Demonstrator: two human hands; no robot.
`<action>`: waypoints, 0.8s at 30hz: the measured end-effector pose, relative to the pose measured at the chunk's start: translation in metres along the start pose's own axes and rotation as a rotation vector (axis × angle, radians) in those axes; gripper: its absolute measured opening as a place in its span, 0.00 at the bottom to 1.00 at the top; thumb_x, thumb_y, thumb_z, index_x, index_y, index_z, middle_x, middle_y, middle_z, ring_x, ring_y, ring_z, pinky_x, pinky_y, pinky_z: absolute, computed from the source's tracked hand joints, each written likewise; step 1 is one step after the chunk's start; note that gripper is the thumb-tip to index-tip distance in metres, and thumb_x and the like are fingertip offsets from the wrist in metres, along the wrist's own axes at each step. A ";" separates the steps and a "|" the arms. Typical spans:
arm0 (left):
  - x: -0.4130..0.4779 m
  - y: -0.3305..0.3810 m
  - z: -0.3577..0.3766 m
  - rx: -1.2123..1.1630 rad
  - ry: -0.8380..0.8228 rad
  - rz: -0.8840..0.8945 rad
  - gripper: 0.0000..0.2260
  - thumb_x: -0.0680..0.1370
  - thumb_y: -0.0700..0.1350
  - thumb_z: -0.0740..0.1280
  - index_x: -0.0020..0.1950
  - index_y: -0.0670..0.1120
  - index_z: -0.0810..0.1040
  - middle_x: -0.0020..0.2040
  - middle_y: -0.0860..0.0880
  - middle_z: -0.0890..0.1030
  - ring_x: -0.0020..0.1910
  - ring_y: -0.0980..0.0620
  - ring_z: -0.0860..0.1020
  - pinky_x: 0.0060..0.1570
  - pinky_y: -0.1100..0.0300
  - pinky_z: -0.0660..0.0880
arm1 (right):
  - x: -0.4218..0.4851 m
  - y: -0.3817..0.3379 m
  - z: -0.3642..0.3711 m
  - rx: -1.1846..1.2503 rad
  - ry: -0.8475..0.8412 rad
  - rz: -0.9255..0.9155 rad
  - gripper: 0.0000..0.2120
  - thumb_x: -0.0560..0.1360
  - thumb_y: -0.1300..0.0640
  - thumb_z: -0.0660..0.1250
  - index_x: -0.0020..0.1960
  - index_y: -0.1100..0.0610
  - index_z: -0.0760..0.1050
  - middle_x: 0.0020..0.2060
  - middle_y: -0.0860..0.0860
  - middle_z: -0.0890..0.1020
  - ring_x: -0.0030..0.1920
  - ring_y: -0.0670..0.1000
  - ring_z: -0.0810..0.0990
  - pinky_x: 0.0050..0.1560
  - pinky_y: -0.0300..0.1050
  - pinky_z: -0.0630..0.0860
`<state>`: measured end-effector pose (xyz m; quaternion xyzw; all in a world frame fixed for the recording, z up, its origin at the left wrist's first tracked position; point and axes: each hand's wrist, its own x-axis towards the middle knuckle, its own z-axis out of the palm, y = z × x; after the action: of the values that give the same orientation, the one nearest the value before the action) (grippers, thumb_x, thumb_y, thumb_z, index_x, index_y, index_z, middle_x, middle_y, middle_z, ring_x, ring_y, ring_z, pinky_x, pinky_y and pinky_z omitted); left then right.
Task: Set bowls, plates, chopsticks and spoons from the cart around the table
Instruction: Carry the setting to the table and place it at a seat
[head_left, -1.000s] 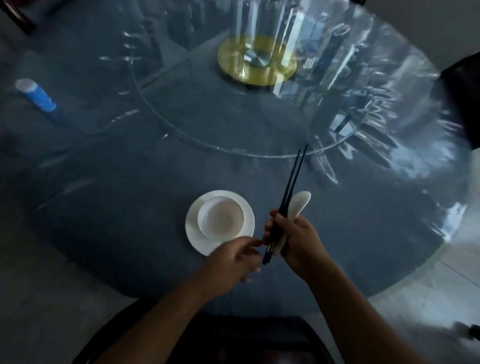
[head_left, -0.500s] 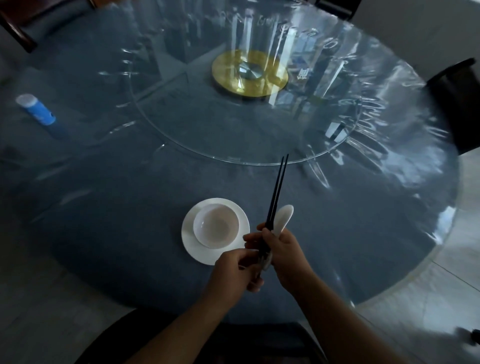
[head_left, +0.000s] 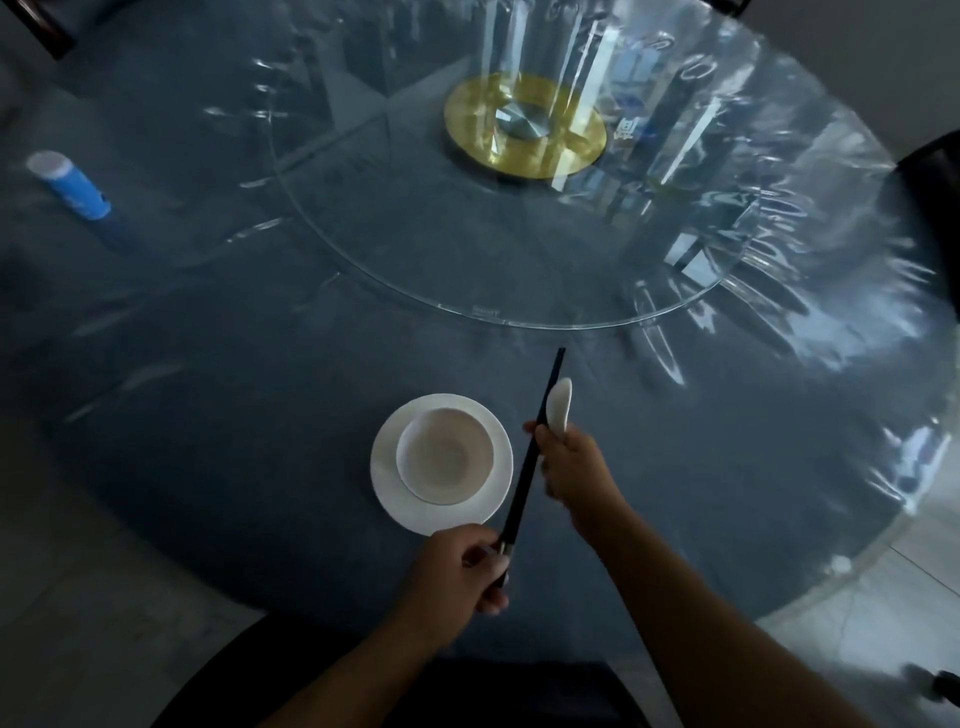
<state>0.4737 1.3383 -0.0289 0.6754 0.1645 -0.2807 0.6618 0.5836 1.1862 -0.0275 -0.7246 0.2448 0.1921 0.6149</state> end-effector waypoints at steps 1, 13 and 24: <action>-0.001 -0.004 0.000 0.020 0.012 -0.013 0.04 0.80 0.34 0.65 0.52 0.34 0.78 0.37 0.42 0.80 0.30 0.48 0.80 0.30 0.58 0.78 | 0.012 -0.005 0.000 -0.012 0.016 0.000 0.11 0.81 0.57 0.63 0.54 0.65 0.77 0.26 0.48 0.65 0.22 0.44 0.63 0.21 0.38 0.60; 0.017 -0.033 -0.011 0.316 0.206 -0.006 0.05 0.79 0.40 0.66 0.47 0.38 0.79 0.37 0.41 0.82 0.27 0.55 0.78 0.35 0.49 0.82 | 0.096 -0.014 0.022 -0.301 -0.067 -0.040 0.12 0.76 0.60 0.67 0.34 0.58 0.72 0.24 0.52 0.71 0.21 0.48 0.64 0.22 0.37 0.60; 0.025 -0.017 -0.008 0.628 0.145 -0.004 0.11 0.78 0.46 0.69 0.45 0.39 0.75 0.43 0.42 0.83 0.42 0.44 0.83 0.47 0.47 0.79 | 0.108 -0.006 0.029 -0.461 -0.013 -0.093 0.10 0.72 0.56 0.68 0.33 0.55 0.75 0.22 0.48 0.76 0.20 0.46 0.70 0.22 0.37 0.65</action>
<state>0.4847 1.3433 -0.0580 0.8644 0.1178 -0.2703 0.4072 0.6752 1.2024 -0.0900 -0.8552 0.1569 0.2190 0.4428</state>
